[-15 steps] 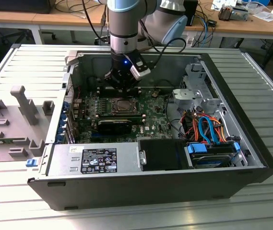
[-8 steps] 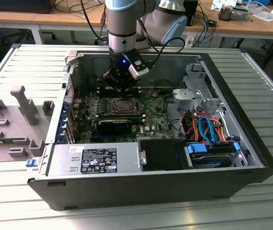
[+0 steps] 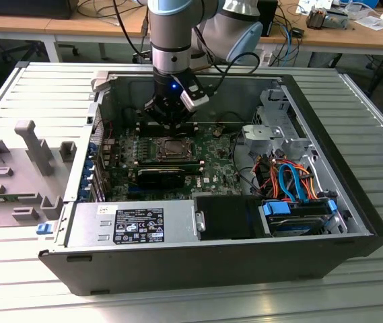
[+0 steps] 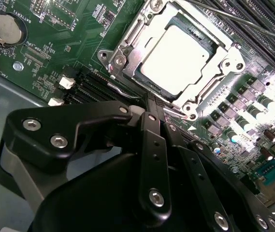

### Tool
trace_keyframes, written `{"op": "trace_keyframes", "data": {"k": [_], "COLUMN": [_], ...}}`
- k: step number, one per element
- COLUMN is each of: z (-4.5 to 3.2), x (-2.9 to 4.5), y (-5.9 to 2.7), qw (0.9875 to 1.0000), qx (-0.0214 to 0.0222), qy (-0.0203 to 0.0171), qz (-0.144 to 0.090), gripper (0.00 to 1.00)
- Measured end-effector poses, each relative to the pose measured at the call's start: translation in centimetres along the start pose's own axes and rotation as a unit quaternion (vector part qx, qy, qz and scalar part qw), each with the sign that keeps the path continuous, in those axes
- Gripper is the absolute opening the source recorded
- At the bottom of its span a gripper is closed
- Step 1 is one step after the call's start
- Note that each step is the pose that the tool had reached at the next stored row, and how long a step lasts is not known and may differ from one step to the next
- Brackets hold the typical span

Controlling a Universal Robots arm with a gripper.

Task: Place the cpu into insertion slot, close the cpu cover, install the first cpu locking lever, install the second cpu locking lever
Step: 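Install the second cpu locking lever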

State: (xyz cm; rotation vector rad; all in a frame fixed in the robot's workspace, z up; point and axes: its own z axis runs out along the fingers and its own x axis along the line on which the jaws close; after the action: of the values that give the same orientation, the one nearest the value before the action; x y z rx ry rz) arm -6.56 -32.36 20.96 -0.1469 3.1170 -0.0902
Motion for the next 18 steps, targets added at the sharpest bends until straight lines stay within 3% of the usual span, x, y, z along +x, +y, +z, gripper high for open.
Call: {"op": "trace_keyframes", "data": {"k": [18], "z": [0.0], "x": [0.0], "y": [0.0], "qw": [1.0], "qx": [0.0], "qy": [0.0], "qz": [0.0], "gripper": [0.11]}}
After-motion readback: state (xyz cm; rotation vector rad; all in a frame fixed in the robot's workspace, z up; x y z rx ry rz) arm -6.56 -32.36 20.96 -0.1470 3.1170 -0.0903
